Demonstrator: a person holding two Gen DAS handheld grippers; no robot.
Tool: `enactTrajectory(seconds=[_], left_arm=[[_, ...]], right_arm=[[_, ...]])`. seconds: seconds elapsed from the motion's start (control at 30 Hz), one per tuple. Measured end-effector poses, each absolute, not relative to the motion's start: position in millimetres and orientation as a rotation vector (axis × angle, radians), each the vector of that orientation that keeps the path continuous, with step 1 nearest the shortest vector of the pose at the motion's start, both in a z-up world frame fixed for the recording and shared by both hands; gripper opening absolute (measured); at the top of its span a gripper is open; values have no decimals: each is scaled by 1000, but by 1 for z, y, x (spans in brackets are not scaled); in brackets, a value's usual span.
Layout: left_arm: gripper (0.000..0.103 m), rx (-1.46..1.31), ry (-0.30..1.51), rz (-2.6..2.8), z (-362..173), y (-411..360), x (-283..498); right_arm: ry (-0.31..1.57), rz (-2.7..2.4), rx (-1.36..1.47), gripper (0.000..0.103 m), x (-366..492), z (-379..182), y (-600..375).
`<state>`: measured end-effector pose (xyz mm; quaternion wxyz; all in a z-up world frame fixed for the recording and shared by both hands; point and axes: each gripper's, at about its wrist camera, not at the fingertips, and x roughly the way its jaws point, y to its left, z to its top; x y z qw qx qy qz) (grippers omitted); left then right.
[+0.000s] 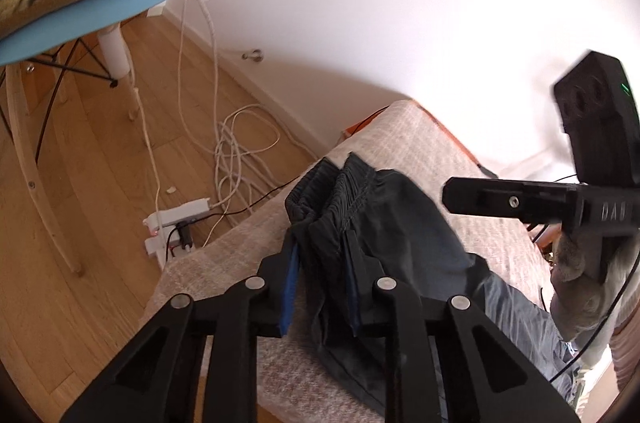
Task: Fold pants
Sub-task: 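Grasp the waistband with the right gripper and lift it, then carry the waistband with the right gripper across the trousers to fold them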
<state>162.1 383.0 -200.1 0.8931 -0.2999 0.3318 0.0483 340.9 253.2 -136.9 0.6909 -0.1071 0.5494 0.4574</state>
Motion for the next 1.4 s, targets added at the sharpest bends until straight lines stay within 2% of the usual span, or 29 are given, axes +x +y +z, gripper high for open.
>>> enactTrajectory(seconds=[0.23,0.5,0.53,0.6,0.63,0.67,0.77,0.9,0.97,1.1,1.17,1.4], left_arm=[[15,-464,664,84,-182,351,161],[15,-356,674,28,-179,319,159],[15,-355,676,20,-179,315,160],[15,-363,678,9,-180,312,161],[15,-363,680,5,-181,310,161],[15,-362,682,3,-182,309,162],[15,-372,698,-13,-183,307,164],[15,-378,710,-29,-174,305,159],[21,-385,722,-23,-171,306,154],[25,-446,749,-77,-163,306,147],[44,-459,788,-80,-159,304,146],[45,-457,756,-167,-138,283,133]], right_arm=[[1421,968,-186,62,348,-163,290],[1483,901,-351,62,334,-185,313],[1482,896,-369,60,332,-187,313],[1478,878,-421,45,327,-191,311],[1464,862,-444,31,326,-191,312],[1450,856,-449,25,326,-191,308],[1445,857,-389,19,330,-186,296],[1419,859,-288,18,332,-170,271],[1399,860,-234,17,332,-161,256],[1357,857,-138,17,330,-143,219],[1344,852,-103,17,327,-136,198],[1269,794,110,17,311,-113,85]])
